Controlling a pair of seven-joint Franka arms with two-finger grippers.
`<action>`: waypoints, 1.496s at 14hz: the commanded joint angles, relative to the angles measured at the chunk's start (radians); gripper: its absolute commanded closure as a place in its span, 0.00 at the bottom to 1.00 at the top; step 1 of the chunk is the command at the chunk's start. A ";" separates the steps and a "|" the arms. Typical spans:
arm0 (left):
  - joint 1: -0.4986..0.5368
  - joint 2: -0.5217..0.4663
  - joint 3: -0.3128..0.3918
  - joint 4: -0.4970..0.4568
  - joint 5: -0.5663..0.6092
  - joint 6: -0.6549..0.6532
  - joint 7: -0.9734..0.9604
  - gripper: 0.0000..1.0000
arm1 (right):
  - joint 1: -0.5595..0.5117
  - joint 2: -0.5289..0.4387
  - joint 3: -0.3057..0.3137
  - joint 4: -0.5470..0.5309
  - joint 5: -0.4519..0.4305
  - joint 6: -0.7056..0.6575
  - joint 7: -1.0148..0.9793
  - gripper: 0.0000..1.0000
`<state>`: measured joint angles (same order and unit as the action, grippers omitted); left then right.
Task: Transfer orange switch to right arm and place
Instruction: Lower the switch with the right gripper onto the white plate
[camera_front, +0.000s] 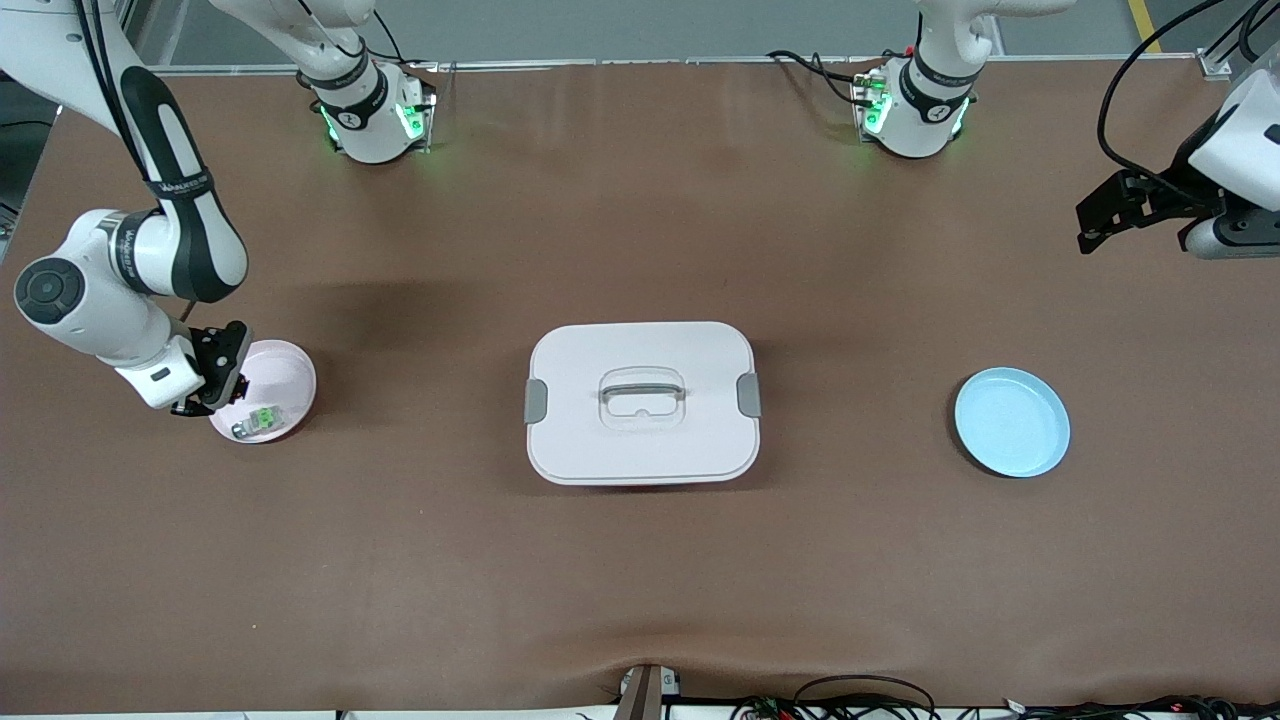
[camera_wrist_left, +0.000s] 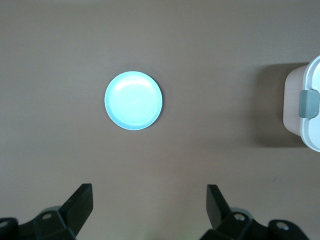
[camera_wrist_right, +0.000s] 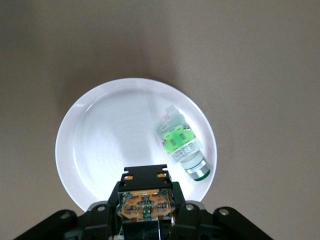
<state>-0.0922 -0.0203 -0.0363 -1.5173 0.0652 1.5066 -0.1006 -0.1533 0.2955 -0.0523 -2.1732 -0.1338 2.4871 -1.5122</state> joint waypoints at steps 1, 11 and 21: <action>-0.011 -0.009 0.010 -0.009 -0.015 0.014 0.016 0.00 | -0.043 -0.018 0.016 -0.059 -0.050 0.064 -0.011 0.90; -0.011 0.000 0.010 -0.015 -0.013 0.021 0.016 0.00 | -0.042 0.013 0.016 -0.145 -0.061 0.174 -0.009 0.90; -0.009 -0.006 0.010 -0.015 -0.013 0.011 0.013 0.00 | -0.043 0.048 0.017 -0.177 -0.061 0.223 -0.009 0.88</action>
<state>-0.0941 -0.0144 -0.0362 -1.5268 0.0652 1.5176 -0.1006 -0.1835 0.3411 -0.0447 -2.3299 -0.1771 2.6770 -1.5162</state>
